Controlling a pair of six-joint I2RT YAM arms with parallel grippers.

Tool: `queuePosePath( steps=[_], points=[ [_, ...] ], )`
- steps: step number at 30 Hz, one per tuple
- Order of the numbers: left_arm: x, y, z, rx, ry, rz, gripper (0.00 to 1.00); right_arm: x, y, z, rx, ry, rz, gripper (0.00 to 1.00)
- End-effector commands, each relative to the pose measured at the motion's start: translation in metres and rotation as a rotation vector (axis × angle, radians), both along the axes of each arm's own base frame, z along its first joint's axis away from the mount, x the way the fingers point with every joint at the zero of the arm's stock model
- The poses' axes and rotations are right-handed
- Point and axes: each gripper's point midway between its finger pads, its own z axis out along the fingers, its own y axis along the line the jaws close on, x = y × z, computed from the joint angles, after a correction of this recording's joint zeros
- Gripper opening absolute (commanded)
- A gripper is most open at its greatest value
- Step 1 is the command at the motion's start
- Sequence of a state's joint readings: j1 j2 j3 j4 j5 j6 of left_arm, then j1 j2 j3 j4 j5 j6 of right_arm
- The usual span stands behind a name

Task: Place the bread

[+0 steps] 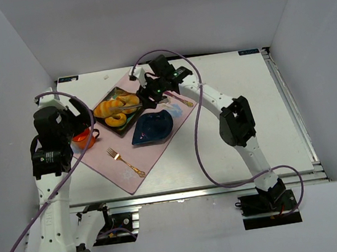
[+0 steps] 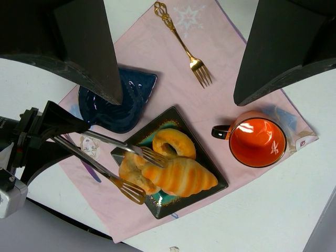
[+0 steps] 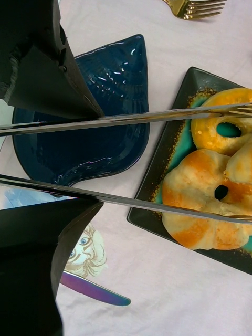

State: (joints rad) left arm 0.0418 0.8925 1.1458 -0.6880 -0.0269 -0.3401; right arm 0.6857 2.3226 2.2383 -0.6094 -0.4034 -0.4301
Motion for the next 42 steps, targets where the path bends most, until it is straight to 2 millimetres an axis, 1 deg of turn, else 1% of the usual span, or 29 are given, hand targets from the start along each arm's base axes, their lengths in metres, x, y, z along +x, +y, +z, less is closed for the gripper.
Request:
queuePosePath(
  steps=[1,7,18,23,25,26,29,30,32,35,37,38,39,41,42],
  points=[
    [-0.003,0.001,0.011,0.007,-0.031,0.008,0.98,0.011,0.012,0.023,0.067,-0.071,0.025,0.65],
    [-0.004,0.003,0.009,0.010,-0.025,0.017,0.98,0.010,0.012,0.012,0.055,-0.052,0.029,0.64],
    [-0.005,0.004,0.010,0.013,-0.026,0.024,0.98,0.008,0.013,0.002,0.049,-0.029,0.032,0.62],
    [-0.004,0.003,0.008,0.011,-0.020,0.020,0.98,0.007,0.013,0.002,0.053,-0.025,0.032,0.60],
    [-0.003,0.003,0.007,0.009,-0.020,0.016,0.98,0.008,0.013,0.002,0.052,-0.025,0.029,0.56],
    [-0.004,0.002,0.008,0.009,-0.022,0.014,0.98,0.008,0.013,0.002,0.052,-0.026,0.029,0.56],
    [-0.003,0.003,0.008,0.011,-0.025,0.016,0.98,0.008,0.013,0.003,0.054,-0.026,0.028,0.51],
    [-0.003,0.003,0.008,0.011,-0.023,0.015,0.98,0.008,0.013,0.002,0.052,-0.026,0.026,0.48],
    [-0.003,0.004,0.007,0.014,-0.020,0.019,0.98,0.008,0.014,0.004,0.054,-0.029,0.029,0.45],
    [-0.002,0.006,0.005,0.018,-0.009,0.030,0.98,0.007,0.013,0.005,0.055,-0.023,0.031,0.36],
    [-0.002,0.005,0.005,0.018,-0.010,0.028,0.98,0.005,0.013,0.007,0.057,-0.019,0.029,0.25],
    [-0.002,0.005,0.006,0.018,-0.013,0.028,0.98,0.004,0.012,0.010,0.061,-0.017,0.028,0.10],
    [-0.003,0.005,0.007,0.018,-0.017,0.028,0.98,0.003,0.012,0.012,0.064,-0.017,0.027,0.10],
    [-0.003,0.005,0.007,0.019,-0.016,0.028,0.98,0.002,0.011,0.016,0.070,-0.013,0.028,0.00],
    [-0.002,0.006,0.008,0.017,-0.023,0.031,0.98,0.000,0.012,0.023,0.082,-0.020,0.031,0.00]
  ],
)
